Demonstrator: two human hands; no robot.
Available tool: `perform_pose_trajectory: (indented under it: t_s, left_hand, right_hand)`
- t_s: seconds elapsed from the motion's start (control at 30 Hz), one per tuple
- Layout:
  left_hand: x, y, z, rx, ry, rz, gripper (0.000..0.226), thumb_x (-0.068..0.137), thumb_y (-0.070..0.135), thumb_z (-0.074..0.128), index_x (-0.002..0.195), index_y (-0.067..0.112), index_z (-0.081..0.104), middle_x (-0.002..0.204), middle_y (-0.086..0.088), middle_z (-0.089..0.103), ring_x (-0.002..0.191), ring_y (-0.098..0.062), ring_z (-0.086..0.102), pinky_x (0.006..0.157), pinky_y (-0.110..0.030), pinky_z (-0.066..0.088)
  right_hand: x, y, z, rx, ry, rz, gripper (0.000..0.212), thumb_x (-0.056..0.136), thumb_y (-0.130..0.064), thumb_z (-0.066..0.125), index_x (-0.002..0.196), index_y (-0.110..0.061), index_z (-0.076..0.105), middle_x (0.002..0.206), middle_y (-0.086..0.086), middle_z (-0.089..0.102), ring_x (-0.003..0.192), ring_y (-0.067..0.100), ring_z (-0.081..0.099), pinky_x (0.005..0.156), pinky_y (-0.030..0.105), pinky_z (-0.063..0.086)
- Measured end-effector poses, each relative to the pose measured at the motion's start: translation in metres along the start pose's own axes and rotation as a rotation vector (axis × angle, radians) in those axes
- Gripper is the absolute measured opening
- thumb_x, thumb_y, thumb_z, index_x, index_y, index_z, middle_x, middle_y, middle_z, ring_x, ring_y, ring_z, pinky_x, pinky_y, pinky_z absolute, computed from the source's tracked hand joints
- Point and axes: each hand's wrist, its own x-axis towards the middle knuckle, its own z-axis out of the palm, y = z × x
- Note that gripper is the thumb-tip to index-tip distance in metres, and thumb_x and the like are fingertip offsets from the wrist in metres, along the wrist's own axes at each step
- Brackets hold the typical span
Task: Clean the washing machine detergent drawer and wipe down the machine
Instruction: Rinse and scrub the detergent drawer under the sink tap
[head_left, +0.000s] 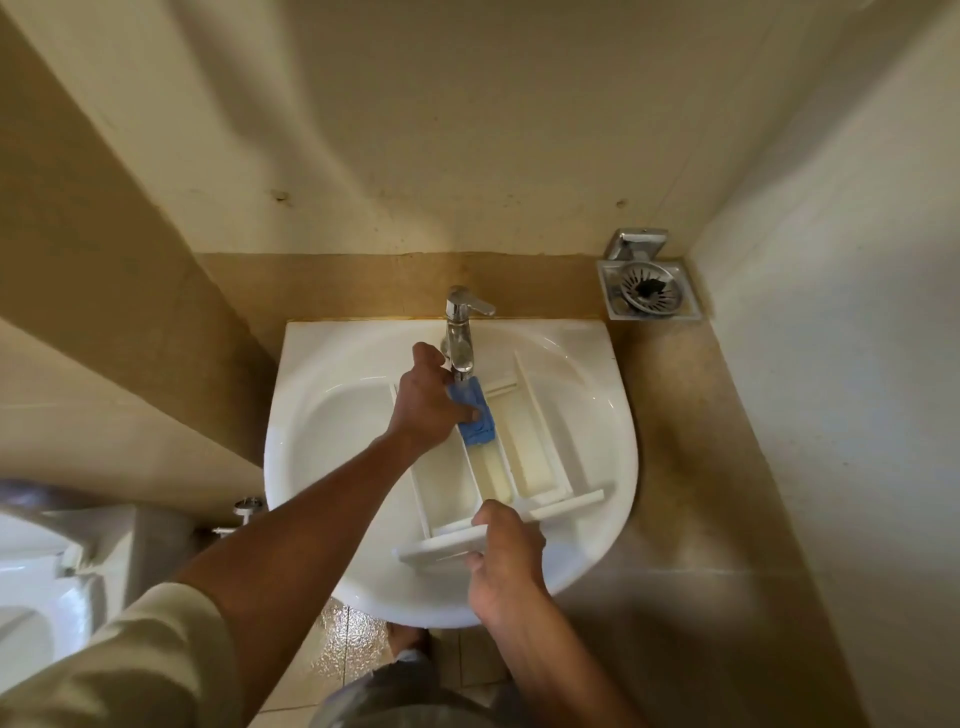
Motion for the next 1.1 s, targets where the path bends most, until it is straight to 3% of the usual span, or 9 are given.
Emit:
perform_pose_trajectory:
  t_s: [0.13,0.4,0.57,0.67,0.83,1.0,1.1]
  left_hand:
    - [0.000,0.000,-0.001,-0.011,-0.007,0.020,0.079,0.058,0.010,0.096,0.110,0.016,0.037,0.096,-0.002,0.060,0.083,-0.019,0.058,0.074,-0.036,0.053]
    - [0.000,0.003,-0.004,-0.018,-0.023,0.021,0.079,0.060,0.007,0.094,0.114,0.019,0.037,0.097,-0.004,0.063,0.078,-0.019,0.059,0.061,-0.018,0.048]
    - [-0.001,0.006,-0.004,-0.010,-0.031,-0.009,0.078,0.061,0.008,0.094,0.113,0.017,0.037,0.099,-0.006,0.063,0.073,-0.013,0.056,0.056,-0.013,0.044]
    - [-0.002,0.007,-0.003,0.006,-0.025,-0.005,0.078,0.061,0.010,0.095,0.112,0.019,0.036,0.102,-0.008,0.064,0.075,-0.016,0.057,0.058,-0.018,0.046]
    - [-0.006,0.010,-0.004,0.026,-0.011,0.018,0.079,0.062,0.009,0.094,0.113,0.020,0.034,0.099,-0.005,0.063,0.082,-0.022,0.060,0.060,-0.022,0.046]
    - [-0.008,0.012,-0.008,0.054,0.003,0.035,0.080,0.061,0.008,0.094,0.113,0.020,0.035,0.089,0.001,0.063,0.074,-0.016,0.059,0.059,-0.020,0.048]
    - [-0.012,0.016,-0.006,0.097,0.038,0.036,0.077,0.060,0.008,0.093,0.108,0.021,0.033,0.088,-0.005,0.064,0.072,-0.021,0.061,0.062,-0.036,0.055]
  right_hand:
    - [0.001,-0.002,-0.003,0.003,-0.014,0.030,0.050,0.083,0.004,0.057,0.130,-0.012,0.051,0.117,0.017,0.060,0.102,0.030,0.059,0.099,0.047,0.051]
    - [0.001,0.001,-0.003,0.001,-0.017,0.043,0.051,0.084,0.005,0.058,0.131,-0.012,0.052,0.121,0.016,0.058,0.107,0.031,0.057,0.100,0.046,0.052]
    - [0.001,0.001,-0.003,0.000,0.002,0.040,0.048,0.085,0.005,0.058,0.130,-0.011,0.052,0.119,0.016,0.058,0.094,0.024,0.057,0.092,0.041,0.053]
    - [0.002,0.000,-0.004,-0.011,0.004,0.048,0.048,0.085,0.004,0.058,0.130,-0.011,0.053,0.117,0.016,0.058,0.094,0.025,0.057,0.082,0.036,0.054]
    - [0.003,0.000,-0.004,-0.012,0.001,0.059,0.046,0.084,0.005,0.057,0.128,-0.009,0.052,0.119,0.018,0.056,0.090,0.023,0.055,0.093,0.041,0.053]
    - [0.007,0.001,-0.005,0.004,-0.014,0.055,0.046,0.083,0.006,0.056,0.127,-0.008,0.053,0.118,0.017,0.057,0.094,0.025,0.057,0.091,0.041,0.054]
    - [0.009,0.000,-0.008,0.017,-0.044,0.068,0.049,0.082,0.008,0.053,0.129,-0.006,0.054,0.115,0.017,0.058,0.100,0.029,0.058,0.095,0.044,0.054]
